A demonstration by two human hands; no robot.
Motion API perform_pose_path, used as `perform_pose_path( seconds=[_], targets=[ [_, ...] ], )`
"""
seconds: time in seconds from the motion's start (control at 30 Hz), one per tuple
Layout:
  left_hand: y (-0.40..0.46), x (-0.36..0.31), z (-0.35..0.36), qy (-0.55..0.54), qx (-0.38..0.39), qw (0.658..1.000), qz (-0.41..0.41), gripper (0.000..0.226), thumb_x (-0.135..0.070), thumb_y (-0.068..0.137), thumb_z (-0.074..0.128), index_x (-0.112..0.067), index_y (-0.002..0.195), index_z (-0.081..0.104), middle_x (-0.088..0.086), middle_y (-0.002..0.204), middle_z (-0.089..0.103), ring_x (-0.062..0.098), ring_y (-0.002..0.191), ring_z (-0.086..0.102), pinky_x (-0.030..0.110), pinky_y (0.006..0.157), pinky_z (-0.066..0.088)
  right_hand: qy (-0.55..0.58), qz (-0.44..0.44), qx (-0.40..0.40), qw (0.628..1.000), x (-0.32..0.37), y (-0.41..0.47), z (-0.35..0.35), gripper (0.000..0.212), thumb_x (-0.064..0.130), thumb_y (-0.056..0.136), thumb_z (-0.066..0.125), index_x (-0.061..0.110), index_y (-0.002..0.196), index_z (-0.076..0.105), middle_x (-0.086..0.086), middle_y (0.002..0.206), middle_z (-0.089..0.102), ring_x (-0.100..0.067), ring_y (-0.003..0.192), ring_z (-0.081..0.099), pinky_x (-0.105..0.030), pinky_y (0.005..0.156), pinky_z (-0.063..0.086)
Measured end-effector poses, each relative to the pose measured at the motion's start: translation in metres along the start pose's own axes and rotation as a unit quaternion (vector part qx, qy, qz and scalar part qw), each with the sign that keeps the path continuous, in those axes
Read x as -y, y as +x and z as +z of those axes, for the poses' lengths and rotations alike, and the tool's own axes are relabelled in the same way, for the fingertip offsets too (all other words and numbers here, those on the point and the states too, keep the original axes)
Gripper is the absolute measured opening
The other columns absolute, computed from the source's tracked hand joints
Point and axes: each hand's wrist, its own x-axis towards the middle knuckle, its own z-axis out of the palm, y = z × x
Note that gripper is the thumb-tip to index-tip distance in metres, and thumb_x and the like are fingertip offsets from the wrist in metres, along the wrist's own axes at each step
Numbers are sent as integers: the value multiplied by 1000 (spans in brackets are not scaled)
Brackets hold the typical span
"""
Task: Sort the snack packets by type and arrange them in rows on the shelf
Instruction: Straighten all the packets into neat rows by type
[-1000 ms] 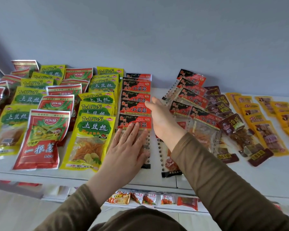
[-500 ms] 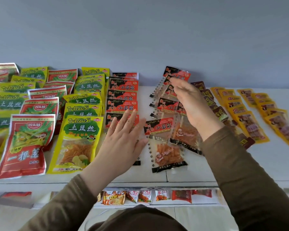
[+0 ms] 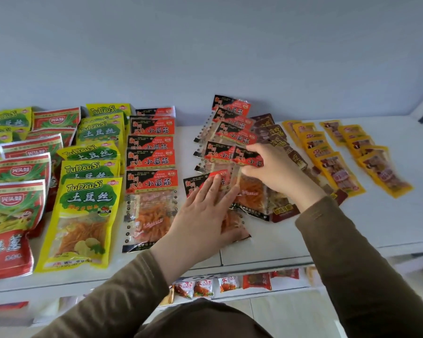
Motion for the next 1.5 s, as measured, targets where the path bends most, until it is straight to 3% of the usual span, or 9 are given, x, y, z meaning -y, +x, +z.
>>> perform_pose_path(
  seconds=[0.23, 0.37, 0.63, 0.77, 0.87, 1.07, 1.27, 1.37, 1.5],
  targets=[
    [8, -1, -6, 10, -49, 999, 15, 70, -71, 94, 44, -36, 153, 30, 0, 170, 17, 24, 158, 11, 46, 128, 14, -69, 13, -73, 995, -13, 5, 6, 74, 54, 92, 62, 22, 153, 35, -7, 149, 49, -32, 137, 41, -46, 106, 41],
    [6, -13, -6, 35, -136, 990, 34, 53, -49, 84, 77, -23, 128, 63, 4, 141, 59, 29, 136, 50, 45, 112, 42, -60, -8, -93, 994, -18, 11, 6, 56, 45, 93, 65, 22, 142, 48, -1, 122, 62, -26, 117, 56, -44, 94, 50],
    [1, -22, -8, -37, -340, 939, 44, 30, 4, 79, 67, -10, 105, 63, 12, 114, 64, 35, 96, 60, 48, 76, 53, 59, -26, -173, 983, -27, 13, 2, 38, 40, 99, 57, 23, 133, 59, 5, 117, 65, -16, 109, 59, -42, 92, 52],
    [-10, -7, -15, -52, -417, 907, 9, 24, -2, 82, 66, -10, 104, 61, 10, 115, 58, 29, 92, 55, 40, 69, 46, 155, -41, -248, 955, -23, 15, -11, 29, 38, 102, 52, 24, 125, 62, 10, 112, 66, -1, 95, 58, -15, 76, 48],
    [-23, 0, -12, -21, -372, 926, -55, 24, -11, 81, 69, -16, 101, 57, 5, 114, 56, 29, 94, 54, 40, 74, 43, 189, -50, -215, 957, -23, 16, -11, 27, 34, 103, 52, 23, 126, 62, 13, 112, 64, 11, 93, 55, -3, 72, 40],
    [-30, -7, -14, -1, -106, 986, -131, 47, -18, 84, 66, -19, 126, 45, 0, 140, 50, 26, 140, 36, 43, 119, 29, 464, 33, -55, 884, -18, 18, 9, 44, 19, 103, 53, 18, 146, 47, 2, 147, 51, -9, 130, 50, -28, 104, 43],
    [2, -11, -28, -155, -71, 975, -140, 75, -61, 93, 44, -37, 156, 10, -5, 170, 9, 23, 157, 3, 46, 125, 9, 550, 86, -53, 829, -9, 24, 27, 46, 16, 104, 52, 22, 149, 42, 1, 146, 48, 7, 95, 59, -7, 57, 49],
    [26, -23, -2, -73, -23, 980, -183, 79, -70, 98, 25, -38, 161, -10, 7, 171, -15, 34, 157, -10, 55, 127, 0, 551, 65, -43, 831, 1, 30, 32, 48, 17, 102, 54, 27, 148, 42, 9, 133, 52, 13, 92, 61, -8, 58, 50],
    [34, -21, 15, -75, -70, 978, -184, 81, -77, 91, 8, -40, 161, -5, 4, 172, -9, 32, 158, -8, 52, 127, 0, 565, 67, -64, 820, 9, 39, 27, 44, 18, 104, 51, 26, 147, 41, 17, 114, 56, 8, 90, 66, -21, 68, 60]
  ],
)
